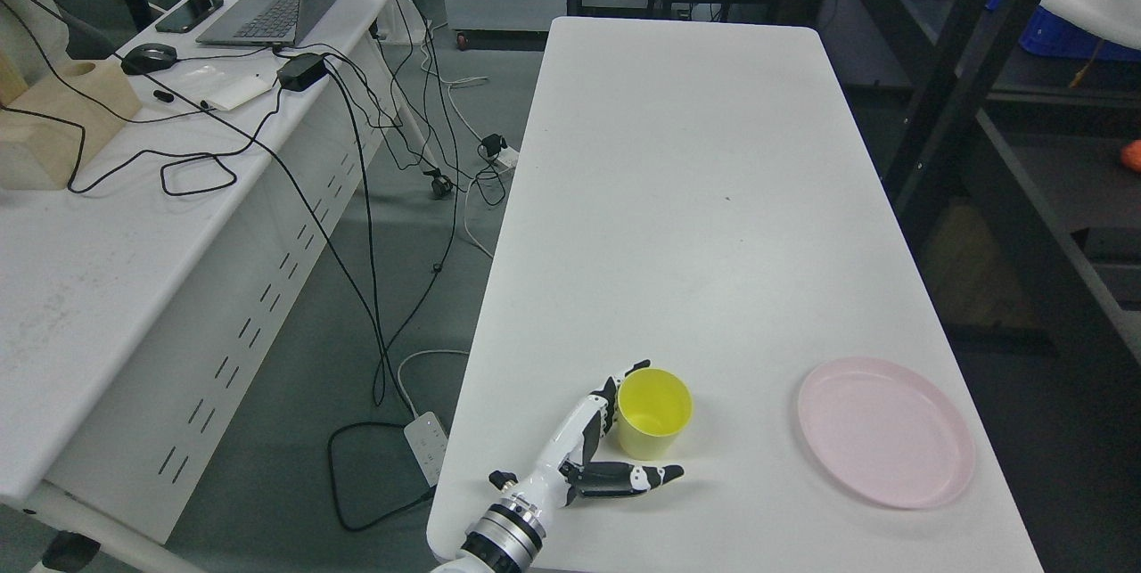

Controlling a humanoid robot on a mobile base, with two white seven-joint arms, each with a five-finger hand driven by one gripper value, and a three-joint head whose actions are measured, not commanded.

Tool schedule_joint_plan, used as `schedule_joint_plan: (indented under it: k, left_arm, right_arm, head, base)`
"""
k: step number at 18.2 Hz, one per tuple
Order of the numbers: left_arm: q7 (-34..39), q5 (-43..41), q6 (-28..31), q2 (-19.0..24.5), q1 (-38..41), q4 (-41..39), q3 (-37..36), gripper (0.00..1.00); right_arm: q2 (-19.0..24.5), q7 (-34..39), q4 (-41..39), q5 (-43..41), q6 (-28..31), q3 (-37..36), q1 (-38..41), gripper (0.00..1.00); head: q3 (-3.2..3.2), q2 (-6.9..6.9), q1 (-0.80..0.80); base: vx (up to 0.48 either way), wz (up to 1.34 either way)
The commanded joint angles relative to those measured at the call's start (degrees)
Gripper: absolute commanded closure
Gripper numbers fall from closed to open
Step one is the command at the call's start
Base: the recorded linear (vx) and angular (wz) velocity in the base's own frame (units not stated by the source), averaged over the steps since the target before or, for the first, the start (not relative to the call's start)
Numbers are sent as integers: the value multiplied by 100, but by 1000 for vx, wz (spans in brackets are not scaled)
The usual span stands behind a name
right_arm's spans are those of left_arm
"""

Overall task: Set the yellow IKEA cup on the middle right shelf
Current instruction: 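Close the left hand around the yellow cup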

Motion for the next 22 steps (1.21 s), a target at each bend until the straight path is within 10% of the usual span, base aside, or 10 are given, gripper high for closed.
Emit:
schedule_joint_plan:
  k: [1,14,18,22]
  left_arm:
    - [6,11,-11,100,-69,121,4,11]
    - [23,230,-467,100,-52,200,444,58]
    - [23,705,-2195,100,36,594,462,100]
    - [23,863,-2375,100,159,587,365,100]
  right_arm:
    - [-100,-1231,0,-141,0,97,62,1]
    - [-100,-1231,0,-141,0,97,62,1]
    - [-100,-1231,0,-141,0,97,62,1]
    - [-100,-1231,0,-141,0,97,62,1]
  head:
    - [0,0,0]
    - [0,0,0]
    - [0,0,0]
    - [0,0,0]
  base:
    - [0,0]
    - [0,0]
    - [0,0]
    - [0,0]
